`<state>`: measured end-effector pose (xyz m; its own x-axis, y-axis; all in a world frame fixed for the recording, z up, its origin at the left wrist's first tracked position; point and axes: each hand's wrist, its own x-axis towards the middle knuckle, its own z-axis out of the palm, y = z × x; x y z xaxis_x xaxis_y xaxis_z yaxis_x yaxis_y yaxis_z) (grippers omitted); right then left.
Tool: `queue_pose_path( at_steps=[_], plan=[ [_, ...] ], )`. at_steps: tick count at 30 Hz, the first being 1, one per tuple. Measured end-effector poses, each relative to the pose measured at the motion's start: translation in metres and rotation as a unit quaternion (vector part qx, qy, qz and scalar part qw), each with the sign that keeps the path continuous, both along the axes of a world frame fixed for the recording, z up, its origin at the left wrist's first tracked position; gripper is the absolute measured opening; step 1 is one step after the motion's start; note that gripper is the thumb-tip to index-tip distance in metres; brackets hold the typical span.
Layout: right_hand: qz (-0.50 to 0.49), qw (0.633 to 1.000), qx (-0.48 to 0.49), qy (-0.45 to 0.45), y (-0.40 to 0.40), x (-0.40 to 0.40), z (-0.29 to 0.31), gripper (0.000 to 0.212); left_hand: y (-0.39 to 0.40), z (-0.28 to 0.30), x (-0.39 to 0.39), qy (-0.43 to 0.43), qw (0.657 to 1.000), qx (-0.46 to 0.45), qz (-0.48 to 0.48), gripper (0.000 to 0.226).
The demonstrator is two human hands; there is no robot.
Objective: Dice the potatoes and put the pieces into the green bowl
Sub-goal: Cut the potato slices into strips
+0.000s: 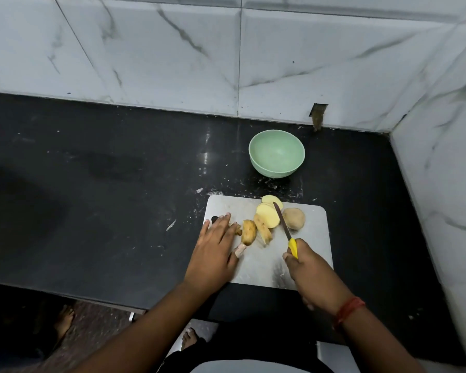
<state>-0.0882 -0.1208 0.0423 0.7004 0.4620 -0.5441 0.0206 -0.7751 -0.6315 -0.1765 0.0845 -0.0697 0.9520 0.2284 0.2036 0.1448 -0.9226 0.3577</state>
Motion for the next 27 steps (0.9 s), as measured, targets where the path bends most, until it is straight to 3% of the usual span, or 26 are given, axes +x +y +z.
queue_pose_path(
  at_steps=[9,13,18,27],
  plan=[
    [-0.033,0.999,0.024,-0.020,-0.004,0.010,-0.010,0.009,-0.011,0.021,0.050,-0.008,0.996,-0.019,-0.083,0.062],
    [-0.032,0.999,0.017,-0.013,-0.009,0.012,-0.011,0.012,-0.003,0.020,0.060,-0.017,0.989,0.061,-0.133,0.045],
    [-0.034,0.999,0.016,-0.006,-0.015,0.011,-0.011,0.013,-0.005,0.016,0.054,-0.081,0.979,0.074,-0.169,0.028],
    [-0.048,0.997,0.007,-0.057,-0.007,0.041,-0.010,0.010,-0.026,0.017,0.058,0.006,0.982,0.122,-0.146,0.052]
  ],
)
